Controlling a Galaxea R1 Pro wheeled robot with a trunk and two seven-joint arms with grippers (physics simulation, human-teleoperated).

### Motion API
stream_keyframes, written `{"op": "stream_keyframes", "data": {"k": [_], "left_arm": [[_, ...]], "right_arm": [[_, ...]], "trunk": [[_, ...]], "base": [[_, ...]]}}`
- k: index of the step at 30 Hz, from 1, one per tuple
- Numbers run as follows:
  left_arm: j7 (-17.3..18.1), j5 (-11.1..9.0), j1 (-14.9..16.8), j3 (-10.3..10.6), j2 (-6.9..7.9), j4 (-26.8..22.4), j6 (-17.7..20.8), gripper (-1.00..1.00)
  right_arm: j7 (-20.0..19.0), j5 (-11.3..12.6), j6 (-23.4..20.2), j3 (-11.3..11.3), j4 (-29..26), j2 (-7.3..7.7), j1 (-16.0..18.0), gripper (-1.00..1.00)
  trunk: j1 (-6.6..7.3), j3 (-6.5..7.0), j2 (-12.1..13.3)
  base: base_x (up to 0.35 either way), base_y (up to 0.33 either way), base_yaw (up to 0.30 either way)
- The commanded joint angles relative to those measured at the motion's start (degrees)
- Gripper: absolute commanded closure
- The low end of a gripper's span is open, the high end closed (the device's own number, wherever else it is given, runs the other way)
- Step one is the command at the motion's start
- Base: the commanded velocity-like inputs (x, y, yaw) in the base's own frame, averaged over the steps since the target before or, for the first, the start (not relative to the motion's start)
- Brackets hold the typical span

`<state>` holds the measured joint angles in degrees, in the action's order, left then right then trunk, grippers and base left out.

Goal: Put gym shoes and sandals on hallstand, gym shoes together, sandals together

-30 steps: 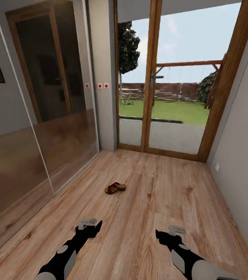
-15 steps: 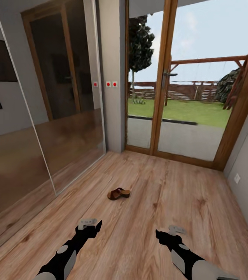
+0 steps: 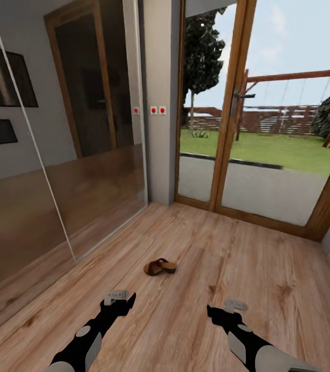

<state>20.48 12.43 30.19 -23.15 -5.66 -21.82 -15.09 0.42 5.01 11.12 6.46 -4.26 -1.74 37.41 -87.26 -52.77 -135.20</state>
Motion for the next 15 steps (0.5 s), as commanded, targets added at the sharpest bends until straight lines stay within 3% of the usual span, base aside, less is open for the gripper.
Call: {"op": "stream_keyframes", "data": {"k": [1,15], "left_arm": [[0.3,0.6,0.0,-0.5,-0.05,0.0,-0.2,-1.00],[0.3,0.6,0.0,-0.5,-0.05,0.0,-0.2,-1.00]], "right_arm": [[-0.1,0.5,0.2,0.1,0.0,-0.02,0.0,-1.00],[-0.1,0.5,0.2,0.1,0.0,-0.02,0.0,-1.00]], "trunk": [[-0.02,-0.06,0.0],[-0.02,-0.08,0.0]], "base": [[0.280,-0.220,0.014],[0.274,-0.223,0.006]]}}
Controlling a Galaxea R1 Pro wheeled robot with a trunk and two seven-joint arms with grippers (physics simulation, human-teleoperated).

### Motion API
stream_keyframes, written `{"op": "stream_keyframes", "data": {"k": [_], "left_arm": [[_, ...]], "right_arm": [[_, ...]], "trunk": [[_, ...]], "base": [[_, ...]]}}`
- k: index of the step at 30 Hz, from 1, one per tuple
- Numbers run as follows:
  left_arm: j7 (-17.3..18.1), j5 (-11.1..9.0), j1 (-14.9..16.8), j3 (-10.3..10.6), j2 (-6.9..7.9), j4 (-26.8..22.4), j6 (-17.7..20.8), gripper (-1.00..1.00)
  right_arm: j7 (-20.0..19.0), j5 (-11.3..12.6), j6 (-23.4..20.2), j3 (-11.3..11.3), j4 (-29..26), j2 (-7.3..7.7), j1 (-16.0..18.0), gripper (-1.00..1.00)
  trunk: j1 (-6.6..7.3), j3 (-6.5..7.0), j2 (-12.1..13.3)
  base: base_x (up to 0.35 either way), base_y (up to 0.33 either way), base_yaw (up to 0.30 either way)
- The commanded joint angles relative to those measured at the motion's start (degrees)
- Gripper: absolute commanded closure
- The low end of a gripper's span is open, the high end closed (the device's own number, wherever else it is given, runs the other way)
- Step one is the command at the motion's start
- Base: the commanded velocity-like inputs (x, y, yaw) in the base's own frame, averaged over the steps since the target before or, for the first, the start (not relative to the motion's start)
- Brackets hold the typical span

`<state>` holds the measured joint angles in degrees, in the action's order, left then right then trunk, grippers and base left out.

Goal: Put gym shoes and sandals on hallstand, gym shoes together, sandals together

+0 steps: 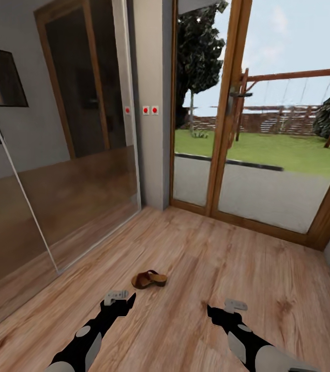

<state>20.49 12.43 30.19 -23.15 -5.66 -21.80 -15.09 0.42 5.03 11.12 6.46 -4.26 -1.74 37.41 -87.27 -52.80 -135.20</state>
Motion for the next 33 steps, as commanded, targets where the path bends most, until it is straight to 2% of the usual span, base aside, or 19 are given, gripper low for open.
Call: {"op": "stream_keyframes", "data": {"k": [1,16,33], "left_arm": [[0.3,0.6,0.0,-0.5,-0.05,0.0,-0.2,-1.00],[0.3,0.6,0.0,-0.5,-0.05,0.0,-0.2,-1.00],[0.3,0.6,0.0,-0.5,-0.05,0.0,-0.2,-1.00]], "right_arm": [[-0.1,0.5,0.2,0.1,0.0,-0.02,0.0,-1.00],[-0.1,0.6,0.2,0.1,0.0,-0.02,0.0,-1.00],[-0.1,0.6,0.2,0.1,0.0,-0.02,0.0,-1.00]], "trunk": [[-0.01,-0.07,0.0],[-0.01,-0.65,0.0],[-0.01,-1.39,0.0]], "base": [[0.244,-0.238,0.053],[0.184,-0.233,0.201],[0.021,-0.023,0.252]]}}
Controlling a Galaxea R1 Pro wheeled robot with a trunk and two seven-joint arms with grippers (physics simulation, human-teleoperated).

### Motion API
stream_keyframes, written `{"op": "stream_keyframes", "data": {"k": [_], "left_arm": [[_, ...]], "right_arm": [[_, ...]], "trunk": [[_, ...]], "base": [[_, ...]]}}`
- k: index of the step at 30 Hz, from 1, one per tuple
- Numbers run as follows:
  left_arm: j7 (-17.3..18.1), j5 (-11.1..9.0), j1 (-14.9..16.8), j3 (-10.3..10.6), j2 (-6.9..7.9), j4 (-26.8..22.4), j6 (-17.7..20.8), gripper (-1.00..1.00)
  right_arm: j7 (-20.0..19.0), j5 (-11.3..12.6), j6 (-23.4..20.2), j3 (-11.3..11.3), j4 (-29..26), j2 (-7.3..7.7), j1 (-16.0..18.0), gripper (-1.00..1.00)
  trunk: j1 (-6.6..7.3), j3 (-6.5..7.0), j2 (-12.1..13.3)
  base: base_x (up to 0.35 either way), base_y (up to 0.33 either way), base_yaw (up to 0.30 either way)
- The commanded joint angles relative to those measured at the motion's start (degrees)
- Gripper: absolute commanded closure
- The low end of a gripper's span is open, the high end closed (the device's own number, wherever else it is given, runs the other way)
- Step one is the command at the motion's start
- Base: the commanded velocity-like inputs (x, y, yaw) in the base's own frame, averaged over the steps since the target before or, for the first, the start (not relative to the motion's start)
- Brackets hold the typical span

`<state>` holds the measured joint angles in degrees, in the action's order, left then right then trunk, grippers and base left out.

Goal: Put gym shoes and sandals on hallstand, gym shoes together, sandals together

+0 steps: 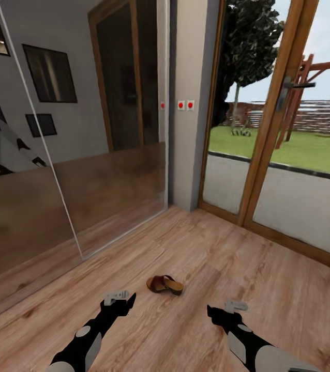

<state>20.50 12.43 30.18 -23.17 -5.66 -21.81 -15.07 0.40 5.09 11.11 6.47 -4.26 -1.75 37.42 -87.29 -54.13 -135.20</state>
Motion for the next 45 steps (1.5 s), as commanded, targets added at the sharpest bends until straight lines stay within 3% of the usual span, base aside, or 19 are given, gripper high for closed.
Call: {"op": "stream_keyframes", "data": {"k": [1,10,24,45], "left_arm": [[0.3,0.6,0.1,-0.5,-0.06,0.0,-0.2,-1.00],[0.3,0.6,0.1,-0.5,-0.06,0.0,-0.2,-1.00],[0.3,0.6,0.1,-0.5,-0.06,0.0,-0.2,-1.00],[0.3,0.6,0.1,-0.6,-0.06,0.0,-0.2,-1.00]], "right_arm": [[0.0,0.5,0.2,0.1,0.0,-0.01,0.0,-1.00],[0.0,0.5,0.2,0.1,0.0,-0.01,0.0,-1.00],[0.0,0.5,0.2,0.1,0.0,-0.01,0.0,-1.00],[0.0,0.5,0.2,0.1,0.1,-0.01,0.0,-1.00]], "trunk": [[0.01,-0.10,0.0],[0.01,-0.49,0.0],[0.01,-1.10,0.0],[0.01,-2.02,0.0]], "base": [[0.000,0.000,0.254],[0.000,-0.031,0.257],[0.000,-0.284,0.257],[0.048,-0.099,0.257]]}}
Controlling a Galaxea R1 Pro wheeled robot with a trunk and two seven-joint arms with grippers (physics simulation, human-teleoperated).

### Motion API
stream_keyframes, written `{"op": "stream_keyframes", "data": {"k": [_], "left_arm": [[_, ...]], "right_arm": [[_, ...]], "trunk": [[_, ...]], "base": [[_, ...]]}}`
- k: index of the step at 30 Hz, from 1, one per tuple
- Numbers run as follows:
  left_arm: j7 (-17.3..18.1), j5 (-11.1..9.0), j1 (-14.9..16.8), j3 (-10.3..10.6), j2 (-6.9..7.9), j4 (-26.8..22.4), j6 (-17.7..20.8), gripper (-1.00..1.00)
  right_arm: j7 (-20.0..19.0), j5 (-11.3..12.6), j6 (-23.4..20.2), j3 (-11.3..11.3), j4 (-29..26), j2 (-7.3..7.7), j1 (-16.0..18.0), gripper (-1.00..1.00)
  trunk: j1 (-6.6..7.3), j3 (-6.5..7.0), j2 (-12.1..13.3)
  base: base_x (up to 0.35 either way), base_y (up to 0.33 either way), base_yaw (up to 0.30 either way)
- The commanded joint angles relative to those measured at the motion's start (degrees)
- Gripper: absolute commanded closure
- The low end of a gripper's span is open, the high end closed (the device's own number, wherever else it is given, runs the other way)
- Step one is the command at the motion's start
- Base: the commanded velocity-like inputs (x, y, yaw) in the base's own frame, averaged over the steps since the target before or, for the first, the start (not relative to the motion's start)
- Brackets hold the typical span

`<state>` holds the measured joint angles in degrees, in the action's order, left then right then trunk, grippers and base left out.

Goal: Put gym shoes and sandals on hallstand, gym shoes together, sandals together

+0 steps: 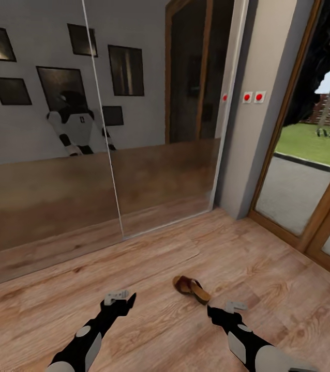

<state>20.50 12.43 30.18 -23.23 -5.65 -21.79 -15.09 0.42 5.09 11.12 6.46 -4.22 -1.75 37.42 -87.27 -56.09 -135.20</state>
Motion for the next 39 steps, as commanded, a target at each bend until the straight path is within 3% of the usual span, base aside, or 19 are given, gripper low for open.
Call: {"op": "stream_keyframes", "data": {"k": [1,20,39], "left_arm": [[0.3,0.6,0.1,-0.5,-0.06,0.0,-0.2,-1.00],[0.3,0.6,0.1,-0.5,-0.06,0.0,-0.2,-1.00],[0.3,0.6,0.1,-0.5,-0.06,0.0,-0.2,-1.00]], "right_arm": [[-0.1,0.5,0.2,0.1,0.0,-0.01,0.0,-1.00],[-0.1,0.5,0.2,0.1,0.0,-0.01,0.0,-1.00],[-0.1,0.5,0.2,0.1,0.0,-0.01,0.0,-1.00]], "trunk": [[-0.01,-0.10,0.0],[-0.01,-0.93,0.0],[-0.01,-1.74,0.0]], "base": [[0.202,-0.243,0.257],[0.052,-0.052,0.257],[0.000,-0.161,0.246]]}}
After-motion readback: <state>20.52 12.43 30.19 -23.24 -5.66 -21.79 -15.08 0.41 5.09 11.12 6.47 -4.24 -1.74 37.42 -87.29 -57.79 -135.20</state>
